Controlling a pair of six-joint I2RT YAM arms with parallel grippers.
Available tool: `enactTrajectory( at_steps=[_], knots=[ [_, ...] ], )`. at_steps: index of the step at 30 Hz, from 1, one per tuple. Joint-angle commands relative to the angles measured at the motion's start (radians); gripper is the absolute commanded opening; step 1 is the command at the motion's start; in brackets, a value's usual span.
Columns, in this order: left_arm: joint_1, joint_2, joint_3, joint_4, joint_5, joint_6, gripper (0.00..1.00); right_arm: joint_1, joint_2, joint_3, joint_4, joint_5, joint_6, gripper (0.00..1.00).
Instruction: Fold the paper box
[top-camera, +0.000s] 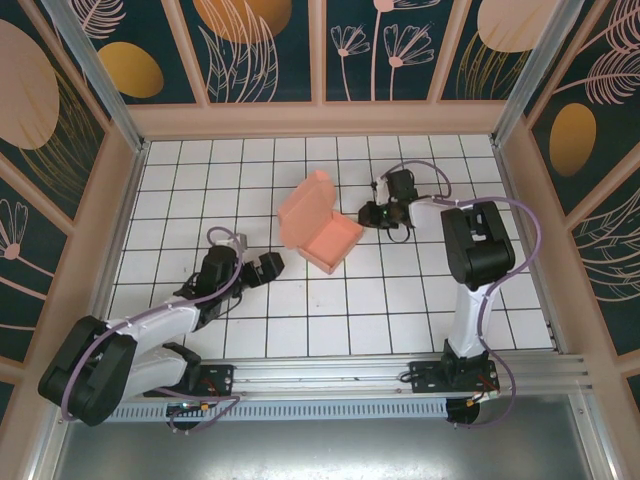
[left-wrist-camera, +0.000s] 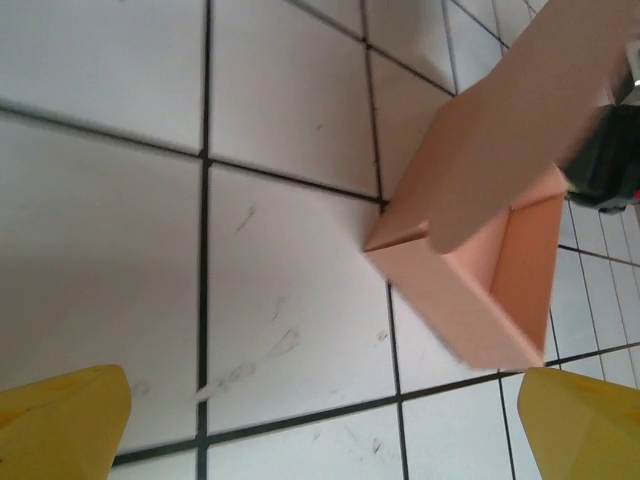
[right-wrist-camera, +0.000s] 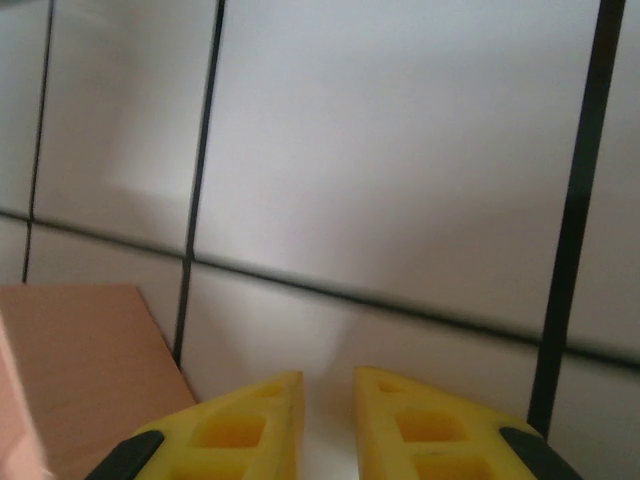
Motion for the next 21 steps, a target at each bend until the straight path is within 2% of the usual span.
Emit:
enactTrajectory(
  at_steps=[1,7,10,14,16,21],
  knots=[
    [-0.005,-0.005,0.123,-0.12,-0.004,0.2,0.98,0.018,-0.117,-0.097,-0.008,-0.046,-0.017,0.21],
    [-0.005,-0.043,0.245,-0.277,-0.027,0.448,0.98,0.063,-0.254,-0.265,0.046,-0.034,0.023,0.22],
    [-0.004,-0.013,0.323,-0.333,0.01,0.547,0.98,0.071,-0.302,-0.312,0.057,-0.024,0.031,0.26],
    [-0.004,0.081,0.476,-0.436,0.034,0.635,0.99,0.064,-0.363,-0.311,0.026,0.099,0.007,0.44],
    [-0.004,0.128,0.554,-0.491,0.034,0.674,0.99,0.056,-0.395,-0.298,0.017,0.12,-0.022,0.51],
    [-0.004,0.21,0.769,-0.695,0.007,0.791,0.99,0.042,-0.477,-0.233,-0.019,0.124,-0.128,0.62]
  ],
)
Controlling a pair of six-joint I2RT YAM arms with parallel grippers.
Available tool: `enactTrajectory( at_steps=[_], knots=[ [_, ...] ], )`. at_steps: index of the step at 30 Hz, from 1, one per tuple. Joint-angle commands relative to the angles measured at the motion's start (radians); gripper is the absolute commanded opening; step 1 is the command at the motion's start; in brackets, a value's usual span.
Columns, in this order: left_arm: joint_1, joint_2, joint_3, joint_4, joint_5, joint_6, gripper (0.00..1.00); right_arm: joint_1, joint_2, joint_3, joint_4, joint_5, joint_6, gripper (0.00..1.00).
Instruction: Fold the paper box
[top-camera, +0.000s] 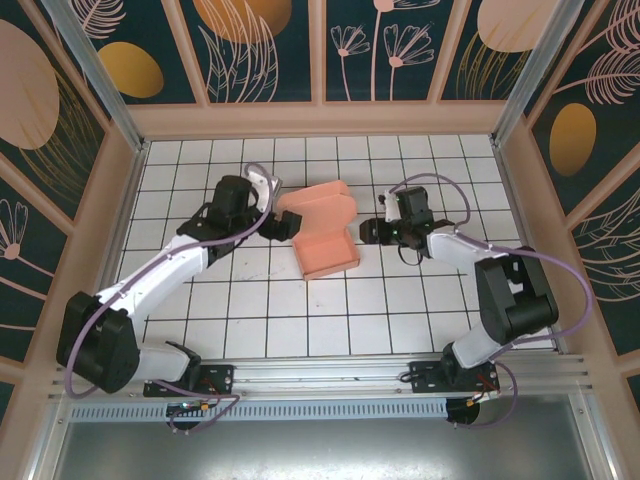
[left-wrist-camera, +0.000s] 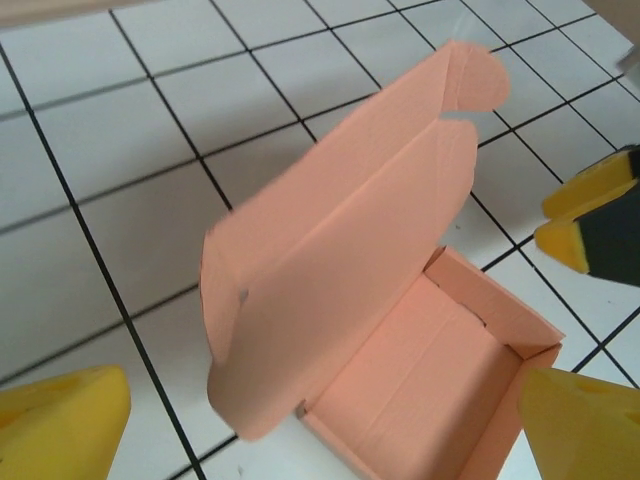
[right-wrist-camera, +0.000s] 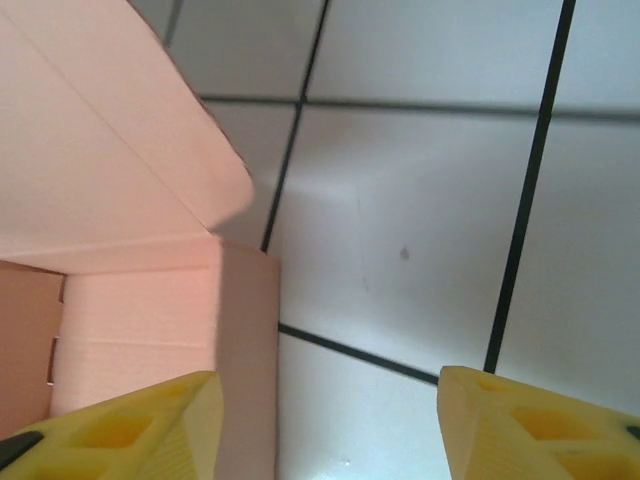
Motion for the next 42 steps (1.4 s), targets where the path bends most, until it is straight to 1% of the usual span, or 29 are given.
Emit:
enactTrajectory(
  at_steps=[1,4,6,8,10,12,14,16,17,20,21,22,24,25,28,31,32,34,36,38,42],
  knots=[
    [-0.004,0.031,0.12,-0.203,-0.025,0.139,0.99,-0.012,-0.067,0.067,-0.023,0.024,-0.09,0.63],
    [-0.004,0.07,0.219,-0.316,-0.076,0.203,0.98,-0.019,-0.091,0.108,-0.044,-0.02,-0.136,0.66],
    [-0.002,0.14,0.331,-0.451,-0.129,0.222,0.96,-0.022,-0.099,0.143,-0.087,-0.079,-0.19,0.72],
    [0.0,0.22,0.44,-0.568,-0.147,0.251,0.93,-0.022,-0.116,0.169,-0.13,-0.111,-0.234,0.74],
    [0.01,0.288,0.517,-0.645,-0.143,0.29,0.9,-0.022,-0.138,0.177,-0.147,-0.115,-0.267,0.75],
    [0.028,0.359,0.588,-0.733,-0.129,0.341,0.85,-0.022,-0.157,0.176,-0.151,-0.102,-0.285,0.76],
    [0.051,0.442,0.661,-0.801,-0.116,0.381,0.83,-0.027,-0.165,0.179,-0.151,-0.096,-0.287,0.76],
    [0.071,0.51,0.735,-0.856,-0.081,0.402,0.73,-0.034,-0.166,0.188,-0.15,-0.118,-0.279,0.76],
    [0.077,0.542,0.772,-0.881,-0.059,0.416,0.69,-0.039,-0.164,0.192,-0.148,-0.135,-0.275,0.76],
    [0.077,0.602,0.842,-0.925,0.005,0.463,0.68,-0.047,-0.157,0.205,-0.151,-0.155,-0.282,0.76],
    [0.077,0.616,0.854,-0.939,0.03,0.478,0.66,-0.051,-0.15,0.213,-0.157,-0.152,-0.287,0.76],
    [0.077,0.623,0.859,-0.948,0.051,0.49,0.6,-0.055,-0.141,0.221,-0.163,-0.15,-0.291,0.76],
    [0.077,0.627,0.851,-0.952,0.076,0.501,0.41,-0.066,-0.124,0.235,-0.171,-0.157,-0.291,0.76],
    [0.077,0.625,0.841,-0.95,0.081,0.498,0.36,-0.074,-0.116,0.241,-0.169,-0.168,-0.283,0.76],
    [0.082,0.607,0.801,-0.931,0.075,0.498,0.35,-0.087,-0.088,0.267,-0.174,-0.21,-0.266,0.76],
    [0.089,0.583,0.758,-0.908,0.069,0.503,0.34,-0.088,-0.065,0.285,-0.175,-0.215,-0.258,0.75],
    [0.092,0.579,0.746,-0.902,0.066,0.503,0.3,-0.087,-0.059,0.29,-0.178,-0.214,-0.257,0.75],
    [0.094,0.577,0.734,-0.891,0.058,0.501,0.29,-0.087,-0.049,0.295,-0.183,-0.21,-0.255,0.75],
    [0.094,0.582,0.734,-0.885,0.05,0.494,0.29,-0.087,-0.045,0.299,-0.186,-0.21,-0.251,0.75],
    [0.094,0.591,0.747,-0.887,0.063,0.492,0.27,-0.087,-0.044,0.302,-0.186,-0.217,-0.245,0.75],
    [0.094,0.596,0.774,-0.886,0.084,0.493,0.27,-0.087,-0.047,0.297,-0.19,-0.218,-0.243,0.75]
  ],
)
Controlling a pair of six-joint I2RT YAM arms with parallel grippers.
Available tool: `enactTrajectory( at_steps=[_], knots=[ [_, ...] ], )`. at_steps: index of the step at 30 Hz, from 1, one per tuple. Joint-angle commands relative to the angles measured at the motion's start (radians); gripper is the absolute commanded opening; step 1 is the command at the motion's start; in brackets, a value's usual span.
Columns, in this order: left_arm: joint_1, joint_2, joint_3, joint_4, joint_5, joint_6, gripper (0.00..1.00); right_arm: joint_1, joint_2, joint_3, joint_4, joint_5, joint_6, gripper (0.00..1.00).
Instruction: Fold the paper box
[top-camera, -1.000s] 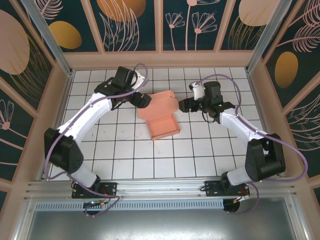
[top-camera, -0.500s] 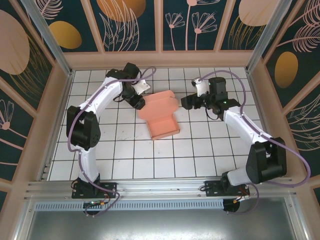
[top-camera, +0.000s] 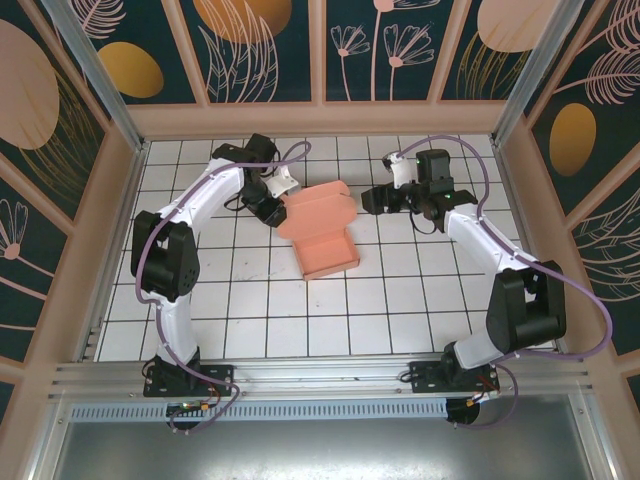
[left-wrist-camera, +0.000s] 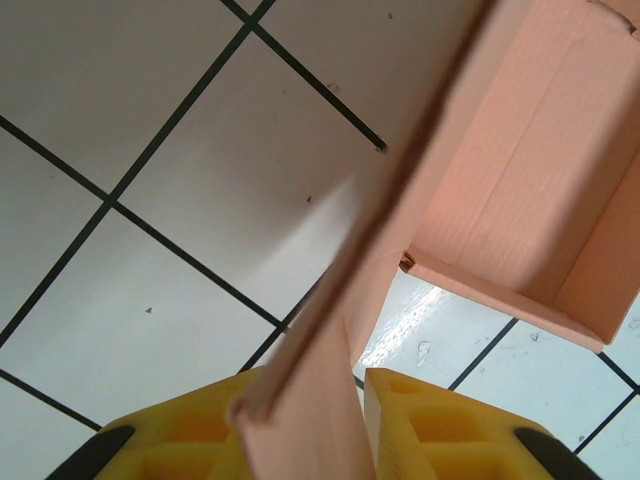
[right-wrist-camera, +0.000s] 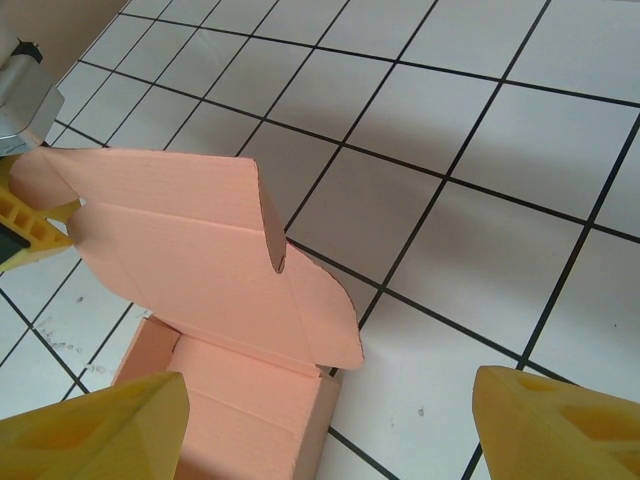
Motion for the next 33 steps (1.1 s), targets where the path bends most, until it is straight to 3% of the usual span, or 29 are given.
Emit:
enactTrajectory(
  at_steps=[1,12,22,25,33],
  knots=[
    [0.007,-0.016,0.037,-0.002,0.03,0.011,0.27,-0.003,0.005,0.031,-0.018,-0.024,0.008,0.75],
    [0.007,-0.003,0.063,-0.016,0.049,0.022,0.17,-0.003,0.011,0.025,-0.02,-0.014,0.006,0.75],
    [0.006,0.004,0.051,-0.022,0.052,0.025,0.18,-0.003,0.011,0.044,-0.037,-0.014,0.002,0.75],
    [0.007,0.016,0.059,-0.038,0.072,0.03,0.24,-0.004,0.014,0.04,-0.039,-0.015,0.001,0.75],
    [0.007,0.032,0.063,-0.042,0.073,0.028,0.19,-0.003,0.014,0.038,-0.04,-0.003,-0.001,0.75]
  ],
)
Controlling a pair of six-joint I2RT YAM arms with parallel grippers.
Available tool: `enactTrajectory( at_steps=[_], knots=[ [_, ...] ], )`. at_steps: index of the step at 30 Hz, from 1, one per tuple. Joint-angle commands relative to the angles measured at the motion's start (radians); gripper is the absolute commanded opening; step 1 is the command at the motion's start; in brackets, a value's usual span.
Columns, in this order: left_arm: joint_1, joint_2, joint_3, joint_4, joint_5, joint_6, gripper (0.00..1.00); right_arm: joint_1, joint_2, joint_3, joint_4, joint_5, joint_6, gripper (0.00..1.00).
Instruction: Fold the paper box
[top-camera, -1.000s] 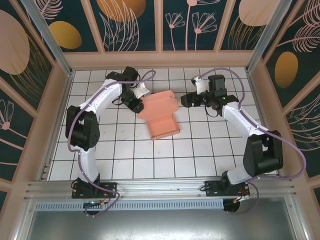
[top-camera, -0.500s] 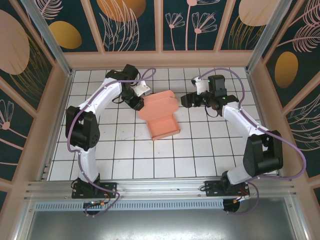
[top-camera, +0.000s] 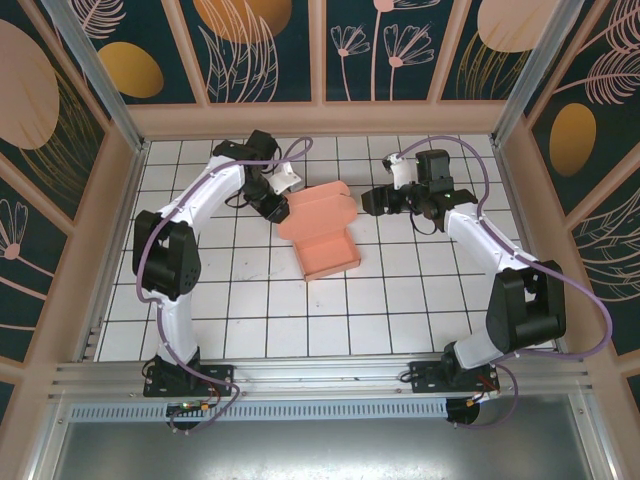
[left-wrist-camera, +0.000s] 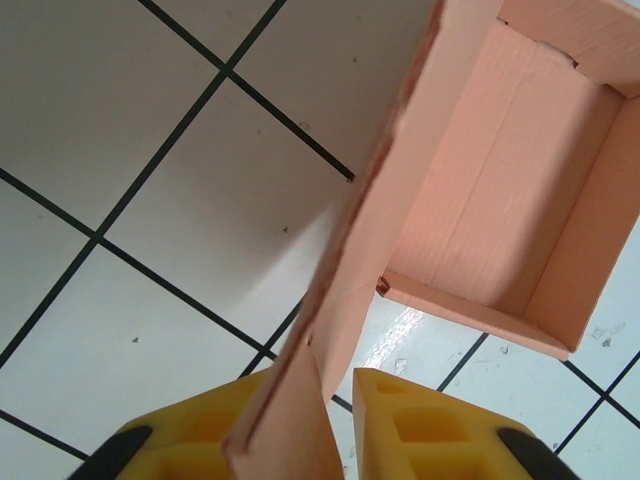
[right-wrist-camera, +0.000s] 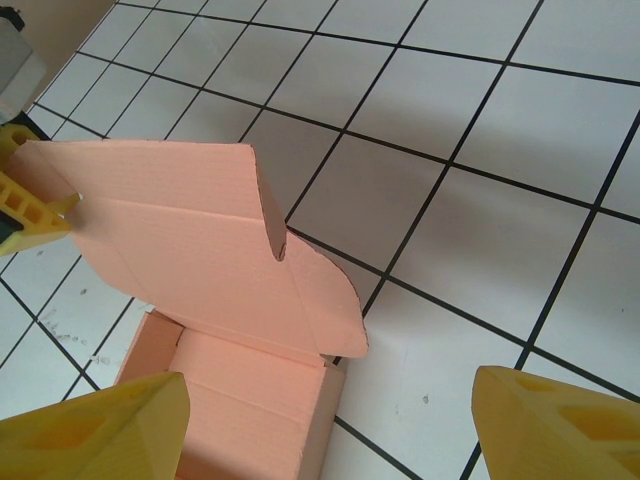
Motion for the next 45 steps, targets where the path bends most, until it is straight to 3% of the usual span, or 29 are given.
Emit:
enactTrajectory(
  at_steps=[1,8,14,22,33,38,45],
  knots=[
    [0.007,0.015,0.021,-0.033,0.023,0.019,0.16,-0.003,0.01,0.03,-0.013,-0.001,-0.004,0.75],
    [0.007,0.008,0.02,-0.033,0.014,0.03,0.0,-0.003,0.014,0.031,-0.013,-0.001,-0.003,0.75],
    [0.007,-0.001,0.014,-0.024,-0.005,0.06,0.0,0.021,0.008,0.046,-0.027,0.019,-0.061,0.75],
    [0.005,-0.062,-0.039,-0.003,0.084,0.207,0.0,0.088,-0.004,0.058,-0.076,0.13,-0.377,0.76],
    [0.005,-0.084,-0.078,0.005,0.12,0.263,0.0,0.14,0.083,0.153,-0.175,0.082,-0.584,0.72],
    [0.005,-0.075,-0.068,-0.001,0.121,0.262,0.0,0.147,0.165,0.23,-0.269,0.085,-0.623,0.64],
    [0.003,-0.071,-0.071,-0.003,0.128,0.256,0.0,0.133,0.232,0.282,-0.346,0.076,-0.658,0.38]
  ],
)
